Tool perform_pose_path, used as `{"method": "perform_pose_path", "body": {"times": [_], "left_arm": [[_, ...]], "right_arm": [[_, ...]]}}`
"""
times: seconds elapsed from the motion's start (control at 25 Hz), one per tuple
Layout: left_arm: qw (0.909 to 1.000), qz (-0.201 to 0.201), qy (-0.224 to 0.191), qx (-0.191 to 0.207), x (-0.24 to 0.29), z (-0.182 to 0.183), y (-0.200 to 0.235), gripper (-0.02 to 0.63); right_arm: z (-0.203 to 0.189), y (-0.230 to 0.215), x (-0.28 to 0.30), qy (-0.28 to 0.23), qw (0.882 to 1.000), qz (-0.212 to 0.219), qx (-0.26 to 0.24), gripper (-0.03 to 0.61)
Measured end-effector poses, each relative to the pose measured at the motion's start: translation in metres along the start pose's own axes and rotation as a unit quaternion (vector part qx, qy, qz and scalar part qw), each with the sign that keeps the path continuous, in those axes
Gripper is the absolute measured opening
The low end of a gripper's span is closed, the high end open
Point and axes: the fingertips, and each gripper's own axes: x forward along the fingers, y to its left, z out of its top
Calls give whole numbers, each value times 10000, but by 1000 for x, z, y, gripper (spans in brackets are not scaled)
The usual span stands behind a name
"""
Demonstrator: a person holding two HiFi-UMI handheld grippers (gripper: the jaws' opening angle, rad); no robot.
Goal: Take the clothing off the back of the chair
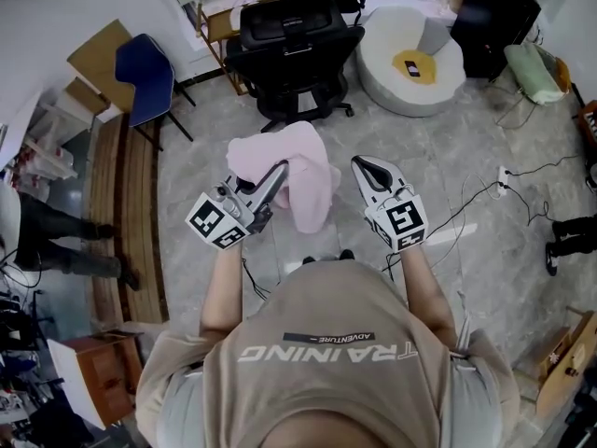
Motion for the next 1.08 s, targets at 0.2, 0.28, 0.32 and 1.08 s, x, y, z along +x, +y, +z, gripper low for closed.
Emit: {"method": "perform_pose_path", "body": {"times": [0.2, 0.28, 0.32, 1.08], "left_arm": [[10000, -37, 73, 41, 3, -1, -1, 77], [10000, -49, 65, 47, 3, -1, -1, 77], [10000, -49, 59, 45, 3, -1, -1, 77], [9999, 49, 67, -121, 1, -9, 4, 77]], "right_arm": [[0, 0, 0, 54, 10000, -50, -26, 31], [-1, 1, 0, 77, 10000, -36, -20, 31], [-2, 1, -1, 84, 10000, -31, -20, 31], [-4, 1, -1, 128, 9999, 76, -37, 31]]}}
